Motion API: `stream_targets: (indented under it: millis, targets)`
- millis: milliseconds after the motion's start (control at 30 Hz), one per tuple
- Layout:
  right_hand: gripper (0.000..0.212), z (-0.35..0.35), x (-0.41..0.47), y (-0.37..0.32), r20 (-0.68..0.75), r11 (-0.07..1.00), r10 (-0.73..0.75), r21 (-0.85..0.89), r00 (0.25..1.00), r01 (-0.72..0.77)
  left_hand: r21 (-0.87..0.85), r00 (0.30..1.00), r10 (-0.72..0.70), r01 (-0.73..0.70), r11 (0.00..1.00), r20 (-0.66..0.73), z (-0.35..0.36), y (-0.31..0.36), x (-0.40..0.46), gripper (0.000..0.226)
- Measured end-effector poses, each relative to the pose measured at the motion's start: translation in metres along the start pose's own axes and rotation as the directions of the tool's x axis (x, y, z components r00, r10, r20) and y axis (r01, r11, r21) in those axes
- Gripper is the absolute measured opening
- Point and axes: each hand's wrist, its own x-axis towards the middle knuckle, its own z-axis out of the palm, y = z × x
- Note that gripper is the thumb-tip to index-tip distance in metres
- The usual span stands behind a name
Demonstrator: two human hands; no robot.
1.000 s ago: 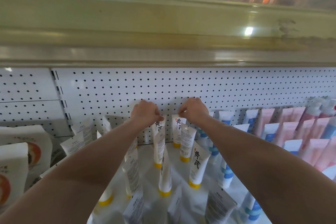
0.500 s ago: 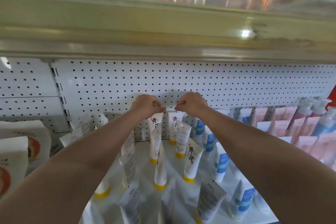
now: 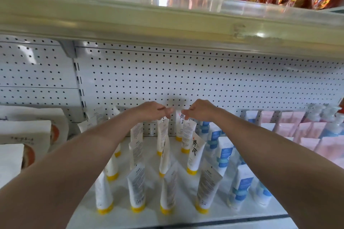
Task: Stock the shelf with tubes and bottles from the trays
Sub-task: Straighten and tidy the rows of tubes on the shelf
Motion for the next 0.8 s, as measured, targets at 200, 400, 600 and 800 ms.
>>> stream_targets:
  millis: [200, 400, 600, 800]
  targets:
    - [0.048, 0.012, -0.012, -0.002, 0.038, 0.996, 0.059, -0.075, 0.998, -0.056, 0.018, 0.997, -0.080, 0.079, 0.997, 0.007, 0.011, -0.002, -0.011, 0.067]
    - [0.064, 0.015, -0.021, -0.002, 0.015, 0.990, 0.138, -0.005, 0.990, -0.138, -0.128, 0.993, -0.118, 0.116, 0.985, -0.004, 0.013, -0.001, -0.017, 0.076]
    - [0.059, 0.014, -0.031, 0.002, -0.031, 0.991, 0.125, 0.050, 0.992, -0.124, -0.203, 0.989, -0.141, 0.128, 0.971, -0.051, 0.018, 0.000, -0.013, 0.073]
    - [0.023, 0.006, -0.036, 0.013, -0.088, 0.999, 0.024, -0.032, 0.996, -0.027, -0.151, 0.989, -0.110, 0.094, 0.984, -0.101, 0.024, -0.007, -0.006, 0.040]
